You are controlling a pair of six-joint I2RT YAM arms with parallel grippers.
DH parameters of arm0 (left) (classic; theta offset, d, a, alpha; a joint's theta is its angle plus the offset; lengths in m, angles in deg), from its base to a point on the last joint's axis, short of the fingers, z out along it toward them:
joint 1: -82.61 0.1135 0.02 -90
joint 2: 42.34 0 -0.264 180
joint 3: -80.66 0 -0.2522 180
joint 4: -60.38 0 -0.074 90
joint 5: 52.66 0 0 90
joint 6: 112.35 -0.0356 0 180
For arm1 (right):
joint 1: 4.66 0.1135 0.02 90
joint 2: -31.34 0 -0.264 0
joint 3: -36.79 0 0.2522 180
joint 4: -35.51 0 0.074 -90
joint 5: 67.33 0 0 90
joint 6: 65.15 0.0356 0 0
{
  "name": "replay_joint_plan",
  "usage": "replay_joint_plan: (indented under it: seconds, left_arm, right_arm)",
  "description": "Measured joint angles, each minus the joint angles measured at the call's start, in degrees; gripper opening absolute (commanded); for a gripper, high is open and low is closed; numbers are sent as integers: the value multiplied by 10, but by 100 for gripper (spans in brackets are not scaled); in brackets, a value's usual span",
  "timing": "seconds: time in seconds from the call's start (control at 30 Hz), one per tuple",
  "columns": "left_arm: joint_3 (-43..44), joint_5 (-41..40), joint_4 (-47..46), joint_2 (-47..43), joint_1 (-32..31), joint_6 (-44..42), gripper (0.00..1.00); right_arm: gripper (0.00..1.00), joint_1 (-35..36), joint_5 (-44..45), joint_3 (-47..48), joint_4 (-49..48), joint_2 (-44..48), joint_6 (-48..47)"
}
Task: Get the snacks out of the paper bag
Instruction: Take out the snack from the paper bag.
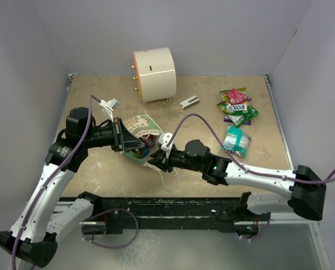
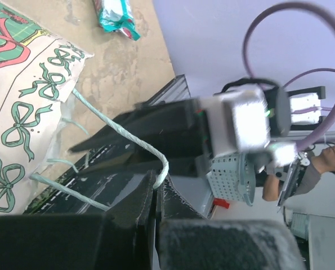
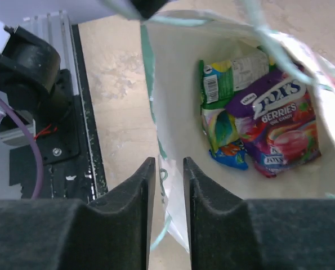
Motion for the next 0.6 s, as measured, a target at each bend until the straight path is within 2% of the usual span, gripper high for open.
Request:
replay_joint_plan:
  seconds: [0.13,0.33,0.6]
  left_arm:
    - [-8,-3,-27,-6,-2,25,0]
    - [-8,-14,-62,1,-2,46,0]
    - [-21,-28,-79,-2,-26,66,0]
  right_arm:
    - [24,41,56,-3,-49,-54,-32]
    - [22,47,137,-11,-149,-152,-70]
    - [25,95,141,-26,-236,-247,-91]
